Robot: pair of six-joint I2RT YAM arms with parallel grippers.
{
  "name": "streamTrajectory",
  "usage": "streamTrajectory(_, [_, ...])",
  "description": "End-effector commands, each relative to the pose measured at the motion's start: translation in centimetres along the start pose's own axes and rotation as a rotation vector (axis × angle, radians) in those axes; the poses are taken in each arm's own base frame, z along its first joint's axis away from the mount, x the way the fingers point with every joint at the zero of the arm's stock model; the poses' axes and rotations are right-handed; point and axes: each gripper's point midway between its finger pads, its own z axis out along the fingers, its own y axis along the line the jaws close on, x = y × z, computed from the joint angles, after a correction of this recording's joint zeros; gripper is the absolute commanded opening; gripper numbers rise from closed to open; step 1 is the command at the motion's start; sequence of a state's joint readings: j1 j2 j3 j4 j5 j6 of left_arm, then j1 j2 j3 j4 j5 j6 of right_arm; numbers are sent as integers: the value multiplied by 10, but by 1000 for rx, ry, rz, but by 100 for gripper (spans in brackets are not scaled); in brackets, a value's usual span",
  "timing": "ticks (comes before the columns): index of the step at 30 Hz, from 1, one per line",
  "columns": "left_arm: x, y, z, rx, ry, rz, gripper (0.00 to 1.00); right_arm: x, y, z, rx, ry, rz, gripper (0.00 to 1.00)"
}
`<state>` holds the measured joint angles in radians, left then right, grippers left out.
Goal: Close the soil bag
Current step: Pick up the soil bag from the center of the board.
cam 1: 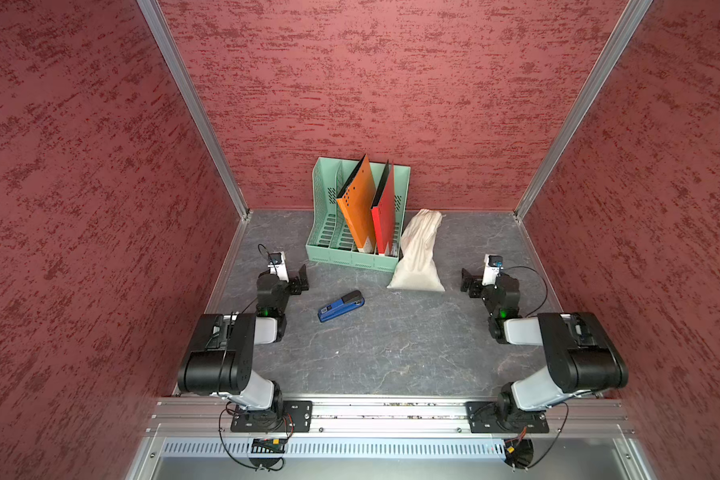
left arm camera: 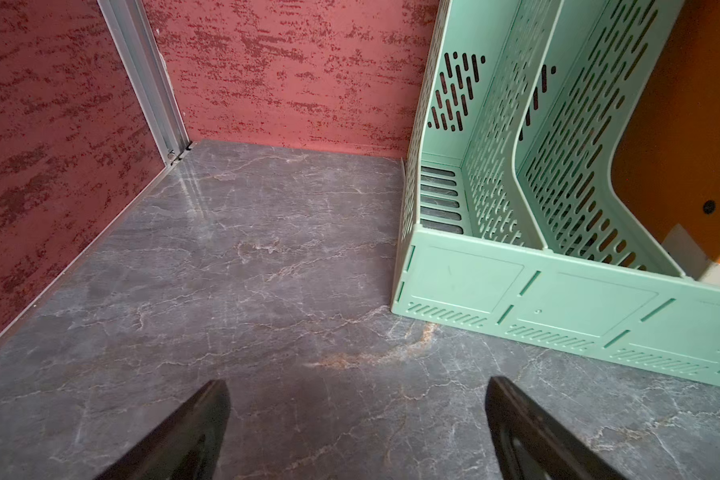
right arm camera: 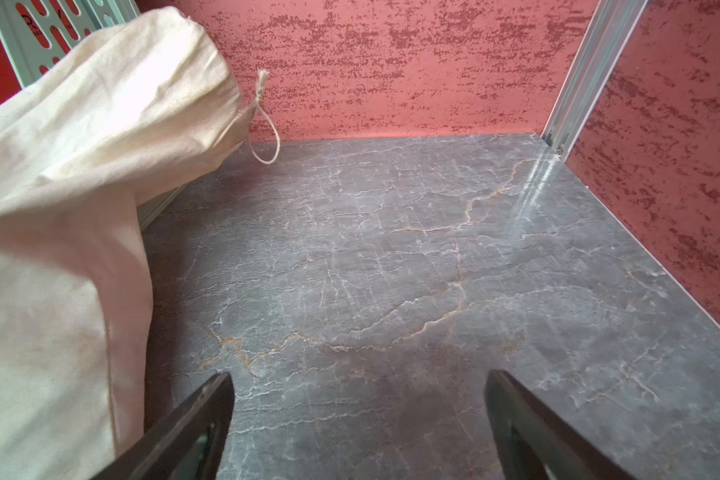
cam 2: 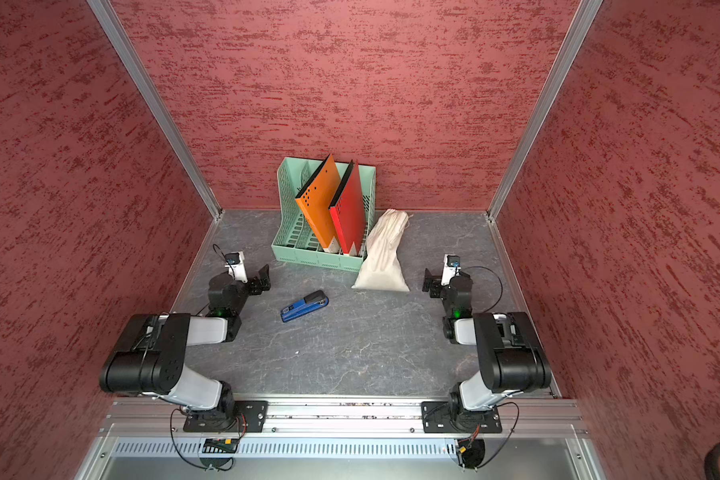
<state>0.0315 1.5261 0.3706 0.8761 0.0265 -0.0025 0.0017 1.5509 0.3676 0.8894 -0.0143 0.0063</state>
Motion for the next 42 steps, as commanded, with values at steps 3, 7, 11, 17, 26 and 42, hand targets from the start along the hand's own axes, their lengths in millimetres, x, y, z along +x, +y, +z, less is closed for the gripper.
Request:
streamTrajectory(3, [-7, -2, 1, 5, -24, 12, 100, -15, 1, 2, -6, -44, -10, 98])
streamTrajectory(7, [-8, -2, 1, 5, -26, 12, 100, -15, 1, 2, -6, -44, -10, 98])
streamTrajectory(11, [-7, -1, 1, 4, -25, 11, 100, -15, 1, 2, -7, -46, -9, 99])
streamTrajectory(17, [-7, -1, 1, 8, -22, 8, 100, -16, -2, 1, 8, -47, -3, 98])
streamTrajectory(26, [-18, 16, 4, -145, 327, -113, 100, -43, -39, -15, 265, 151, 190, 98])
streamTrajectory(42, [-20, -26, -45, -8, 736, -430, 100, -104, 65, -16, -163, 693, 575, 98])
